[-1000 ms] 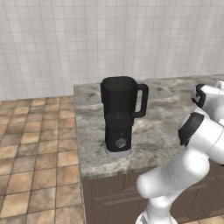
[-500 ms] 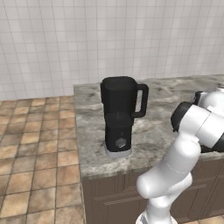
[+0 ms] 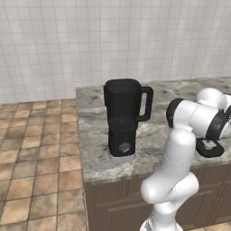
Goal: Close the lid blender by securely placing the lid on top.
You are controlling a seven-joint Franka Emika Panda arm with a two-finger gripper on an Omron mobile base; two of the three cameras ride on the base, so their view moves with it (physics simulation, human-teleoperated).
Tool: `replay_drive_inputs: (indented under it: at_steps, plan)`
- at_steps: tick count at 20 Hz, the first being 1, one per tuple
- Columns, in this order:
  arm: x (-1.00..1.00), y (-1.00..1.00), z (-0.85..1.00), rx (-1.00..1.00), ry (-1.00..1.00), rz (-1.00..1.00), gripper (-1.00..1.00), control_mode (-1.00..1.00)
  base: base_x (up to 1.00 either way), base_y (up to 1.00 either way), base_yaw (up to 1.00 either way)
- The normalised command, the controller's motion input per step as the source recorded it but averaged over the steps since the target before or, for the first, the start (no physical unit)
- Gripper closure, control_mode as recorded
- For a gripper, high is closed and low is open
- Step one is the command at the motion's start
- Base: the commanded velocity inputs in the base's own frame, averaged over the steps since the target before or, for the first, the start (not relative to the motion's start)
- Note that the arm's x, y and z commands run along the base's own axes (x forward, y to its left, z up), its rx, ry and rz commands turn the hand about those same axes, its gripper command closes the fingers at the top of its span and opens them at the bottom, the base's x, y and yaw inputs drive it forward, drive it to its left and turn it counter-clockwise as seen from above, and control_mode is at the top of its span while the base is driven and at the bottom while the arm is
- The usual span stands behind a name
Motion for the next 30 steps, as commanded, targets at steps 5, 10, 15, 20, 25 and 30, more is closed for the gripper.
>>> replay_drive_inputs:
  at_steps: [5, 10, 15, 20, 25, 30]
  plan:
    - [0.21, 0.03, -0.09, 0.0, -0.07, 0.0, -1.0, -1.0, 0.0, 0.0, 0.0]
    - [0.04, 0.26, -0.13, 0.0, -0.04, -0.04, -1.0, -1.0, 0.0, 0.0, 0.0]
    - [-0.06, 0.28, -0.05, -0.02, 0.0, -0.22, -1.0, -1.0, 0.0, 0.0, 0.0]
    - [-0.11, 0.09, -0.01, -0.03, 0.0, -0.22, -1.0, -1.0, 0.0, 0.0, 0.0]
    - [-0.05, -0.01, -0.1, -0.09, 0.0, -0.07, -1.0, -1.0, 0.0, 0.0, 0.0]
    - [0.0, -0.05, -0.07, -0.13, 0.0, 0.0, -1.0, -1.0, 0.0, 0.0, 0.0]
